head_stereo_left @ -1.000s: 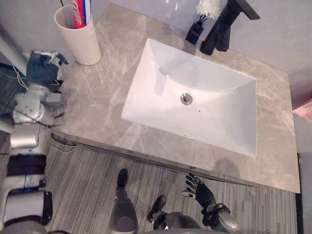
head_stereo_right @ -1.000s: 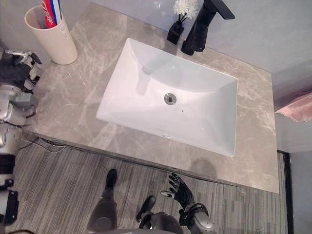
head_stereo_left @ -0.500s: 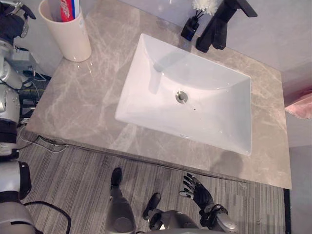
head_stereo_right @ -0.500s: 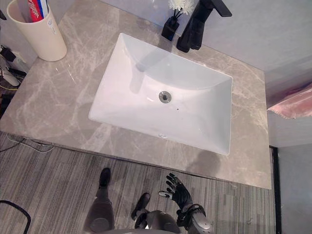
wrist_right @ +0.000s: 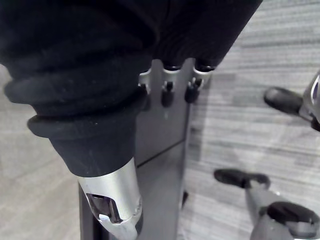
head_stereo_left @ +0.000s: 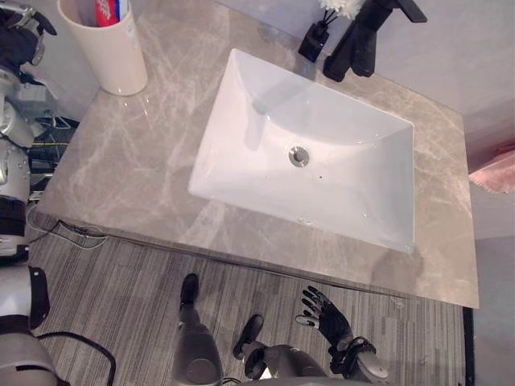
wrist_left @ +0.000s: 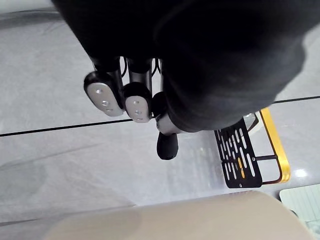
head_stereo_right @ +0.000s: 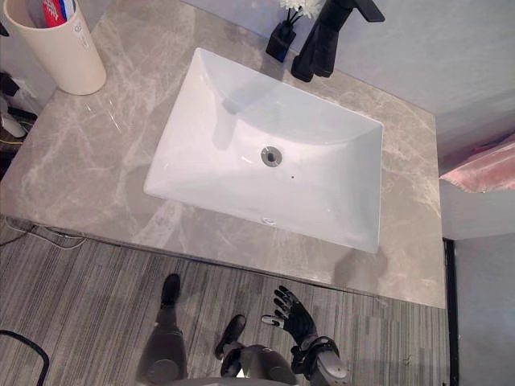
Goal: Organize washtable
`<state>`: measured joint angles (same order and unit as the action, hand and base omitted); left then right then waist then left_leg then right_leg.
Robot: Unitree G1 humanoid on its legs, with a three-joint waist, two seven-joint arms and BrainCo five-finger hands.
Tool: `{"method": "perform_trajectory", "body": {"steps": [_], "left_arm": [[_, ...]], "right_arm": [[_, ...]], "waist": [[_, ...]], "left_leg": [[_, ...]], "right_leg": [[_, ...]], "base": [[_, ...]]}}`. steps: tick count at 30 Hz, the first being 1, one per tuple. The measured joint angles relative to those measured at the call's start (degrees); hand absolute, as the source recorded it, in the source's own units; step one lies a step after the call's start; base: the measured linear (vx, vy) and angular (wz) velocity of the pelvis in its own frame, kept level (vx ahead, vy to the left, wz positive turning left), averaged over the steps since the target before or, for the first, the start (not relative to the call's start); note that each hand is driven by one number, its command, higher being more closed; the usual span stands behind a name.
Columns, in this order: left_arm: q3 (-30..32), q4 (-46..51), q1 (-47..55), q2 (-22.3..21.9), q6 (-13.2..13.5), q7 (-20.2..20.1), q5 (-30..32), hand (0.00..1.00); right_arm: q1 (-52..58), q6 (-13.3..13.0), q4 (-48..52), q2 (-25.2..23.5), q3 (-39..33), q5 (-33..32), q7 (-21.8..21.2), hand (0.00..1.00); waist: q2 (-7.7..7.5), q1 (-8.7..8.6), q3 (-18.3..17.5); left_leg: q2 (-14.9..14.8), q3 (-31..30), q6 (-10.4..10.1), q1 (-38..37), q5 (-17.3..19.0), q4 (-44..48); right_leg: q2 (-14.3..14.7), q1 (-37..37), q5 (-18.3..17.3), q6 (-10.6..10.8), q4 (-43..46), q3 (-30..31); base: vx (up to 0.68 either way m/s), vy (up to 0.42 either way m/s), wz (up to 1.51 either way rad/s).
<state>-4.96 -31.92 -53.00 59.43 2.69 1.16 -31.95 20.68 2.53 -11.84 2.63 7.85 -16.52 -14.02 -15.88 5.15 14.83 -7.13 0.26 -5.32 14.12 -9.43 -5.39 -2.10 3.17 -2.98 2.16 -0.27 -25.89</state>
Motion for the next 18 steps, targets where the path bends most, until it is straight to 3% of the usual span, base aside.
{"method": "perform_trajectory", "body": {"steps": [5, 18], "left_arm": [[-1.8, -0.4, -3.4, 0.0, 0.0, 0.0, 0.0, 1.00], [-4.1, -2.4, -5.6, 0.0, 0.0, 0.0, 0.0, 1.00]], "right_arm": [[0.0, -0.4, 2.4, 0.0, 0.0, -1.1, 0.0, 0.00], [0.0, -1.2, 2.9, 0.0, 0.0, -1.5, 0.1, 0.00]], "waist": [[-0.72, -1.26, 0.4], [-0.44, -1.30, 1.6]], "left_leg": [[0.1, 0.1, 0.0, 0.0, 0.0, 0.0], [-0.4, 1.2, 0.0, 0.0, 0.0, 0.0]], "right_leg": [[-0.1, 0.1, 0.1, 0.0, 0.0, 0.1], [0.1, 0.7, 0.8, -0.3, 0.0, 1.1]], "base": [[0.00, 0.000, 0.00], [0.00, 0.010, -0.04]]}}
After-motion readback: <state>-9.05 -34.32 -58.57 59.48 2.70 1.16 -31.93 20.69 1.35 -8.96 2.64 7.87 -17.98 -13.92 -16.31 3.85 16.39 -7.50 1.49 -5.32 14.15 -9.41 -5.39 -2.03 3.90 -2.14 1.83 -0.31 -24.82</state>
